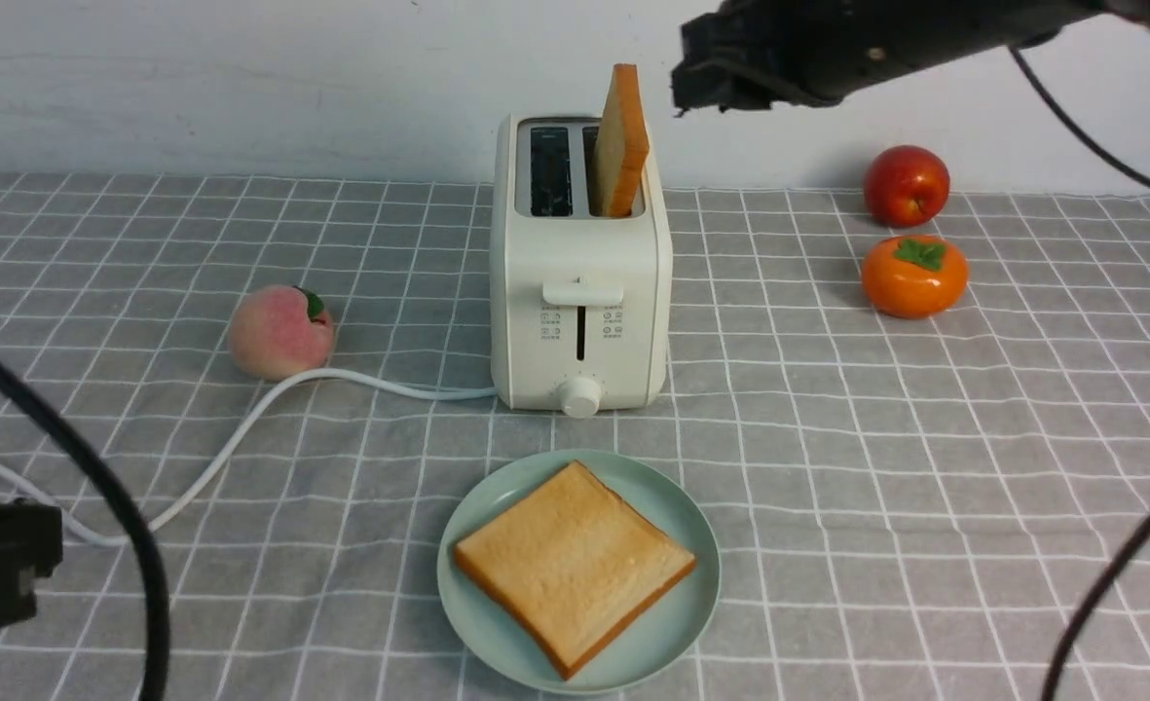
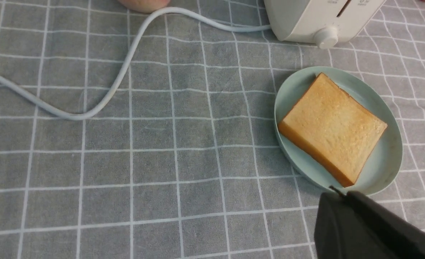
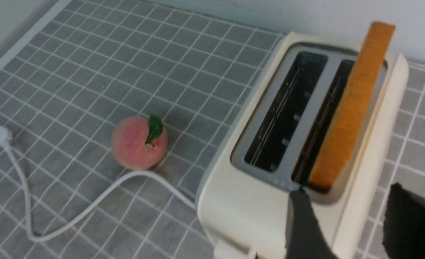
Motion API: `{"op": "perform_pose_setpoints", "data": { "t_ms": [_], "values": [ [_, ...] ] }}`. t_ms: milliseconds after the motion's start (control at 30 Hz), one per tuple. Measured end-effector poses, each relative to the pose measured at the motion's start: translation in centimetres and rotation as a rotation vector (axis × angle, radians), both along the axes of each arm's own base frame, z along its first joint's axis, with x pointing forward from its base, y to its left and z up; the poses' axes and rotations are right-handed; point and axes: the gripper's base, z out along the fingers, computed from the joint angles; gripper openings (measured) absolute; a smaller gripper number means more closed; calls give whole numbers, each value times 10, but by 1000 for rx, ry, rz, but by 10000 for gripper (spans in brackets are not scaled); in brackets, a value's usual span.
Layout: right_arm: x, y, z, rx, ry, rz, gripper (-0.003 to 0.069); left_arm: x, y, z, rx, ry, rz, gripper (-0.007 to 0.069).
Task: Take toasted bread from bread machine on grey coffee table place on plate.
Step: 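Grasp the toast slice in the toaster and pull it up out of the slot with the right gripper, then place the held slice of bread on top of the slice on the plate with the right gripper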
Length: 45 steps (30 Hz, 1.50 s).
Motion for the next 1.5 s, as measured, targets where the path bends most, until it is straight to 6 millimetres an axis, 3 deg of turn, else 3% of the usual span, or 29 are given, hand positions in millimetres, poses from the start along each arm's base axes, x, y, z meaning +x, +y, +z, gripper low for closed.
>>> {"op": "perform_pose_setpoints", "data": {
  "t_ms": [200,333,433,533,567,600,633,667,767,800,933,967,1033,1100,1200,1267,1367,1433,1467,1500],
  "values": [
    [45,20,-42,15,-45,-46,521,-24,6,-2,-10,-32,-1,-14],
    [66,24,-68,11,-72,-85,543,-37,10,0,-14,-50,-4,-14],
    [75,26,-82,10,-88,-107,480,-46,12,1,-17,-68,-6,-14],
    [77,26,-84,11,-95,-112,376,-50,13,1,-16,-74,-6,-14],
    [77,26,-83,12,-98,-113,301,-51,14,1,-15,-74,-6,-14],
    [75,25,-78,12,-110,-113,158,-51,14,1,-14,-72,-6,-14],
    [75,25,-78,12,-111,-113,127,-51,14,1,-15,-73,-6,-14],
    [72,24,-69,9,-124,-109,72,-51,14,0,-14,-71,-7,-14],
    [56,18,-35,10,-160,-91,69,-51,14,0,-8,-73,-4,-14],
    [40,12,-4,19,-204,-82,73,-51,15,0,0,-75,-1,-14],
    [-16,-9,74,19,-295,-48,73,-51,16,0,16,-80,5,-14],
    [-19,-11,77,14,-288,-42,73,-50,16,0,18,-80,6,-14],
    [-60,-30,112,1,-278,-14,73,-50,17,0,28,-86,10,-14],
    [-87,-47,125,-30,-213,6,73,-50,18,1,40,-95,16,-14],
    [-112,-66,118,-101,-54,26,73,-49,20,1,64,-107,26,-14],
    [-117,-69,111,-121,-2,33,73,-49,21,1,73,-110,29,-14],
    [-123,-71,80,-166,157,64,73,-49,21,1,73,-110,29,-14],
    [-122,-67,44,-148,297,99,73,-49,21,1,73,-110,29,-14],
    [-122,-66,41,-143,308,102,73,-49,21,1,73,-110,29,-14],
    [-122,-60,20,-87,366,144,73,-49,21,1,73,-110,29,-14]
  ]
}}
